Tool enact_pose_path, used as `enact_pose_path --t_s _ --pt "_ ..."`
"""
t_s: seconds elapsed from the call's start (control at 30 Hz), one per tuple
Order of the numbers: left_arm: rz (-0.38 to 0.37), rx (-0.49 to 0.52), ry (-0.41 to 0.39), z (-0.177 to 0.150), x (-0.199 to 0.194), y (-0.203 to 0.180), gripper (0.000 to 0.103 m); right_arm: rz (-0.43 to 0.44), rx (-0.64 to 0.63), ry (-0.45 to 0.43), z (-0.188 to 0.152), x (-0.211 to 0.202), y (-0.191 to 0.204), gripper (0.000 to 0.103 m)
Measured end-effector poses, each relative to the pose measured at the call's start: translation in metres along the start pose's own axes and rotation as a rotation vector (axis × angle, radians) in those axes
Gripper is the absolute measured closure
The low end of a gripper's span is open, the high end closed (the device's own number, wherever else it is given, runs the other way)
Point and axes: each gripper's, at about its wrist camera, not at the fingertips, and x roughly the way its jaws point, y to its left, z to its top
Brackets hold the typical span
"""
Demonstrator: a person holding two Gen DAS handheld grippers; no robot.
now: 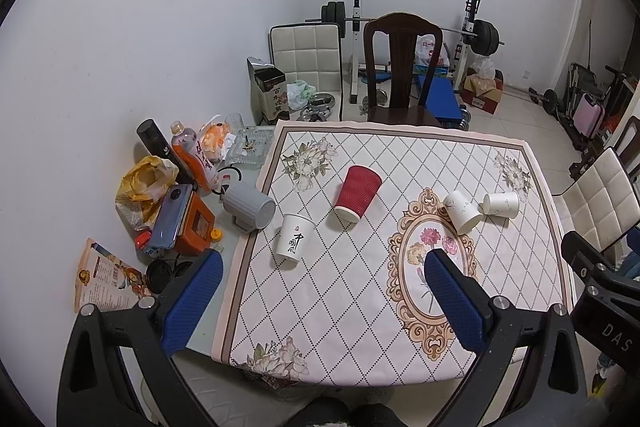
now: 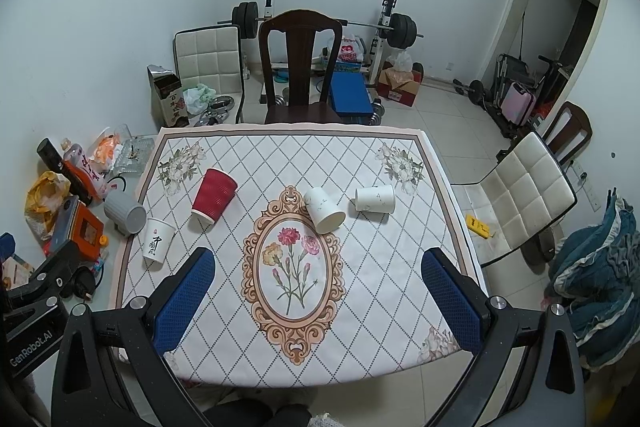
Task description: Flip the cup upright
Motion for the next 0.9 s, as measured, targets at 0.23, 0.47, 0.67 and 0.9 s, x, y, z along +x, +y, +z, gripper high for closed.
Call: enact_pose_path --t_s 0.23,0.47,0.67,0.9 --pt "0.000 0.001 0.000 -0.001 0.000 0.001 0.000 0.004 0.000 0.000 0.006 -0.001 0.000 0.000" --pt "0.009 -0.002 0.008 0.003 0.001 -0.002 0.000 0.017 -0.007 0.008 0.018 -0.002 0.003 0.000" --pt "0.029 -0.025 0.024 -0.001 0.008 -0.012 0.000 0.041 -0.010 0.019 0.009 0.008 -0.011 0.000" --pt "0.138 -0.036 0.079 -0.018 0.059 -0.009 0.000 0.069 -0.022 0.096 -0.002 0.056 -0.017 0.000"
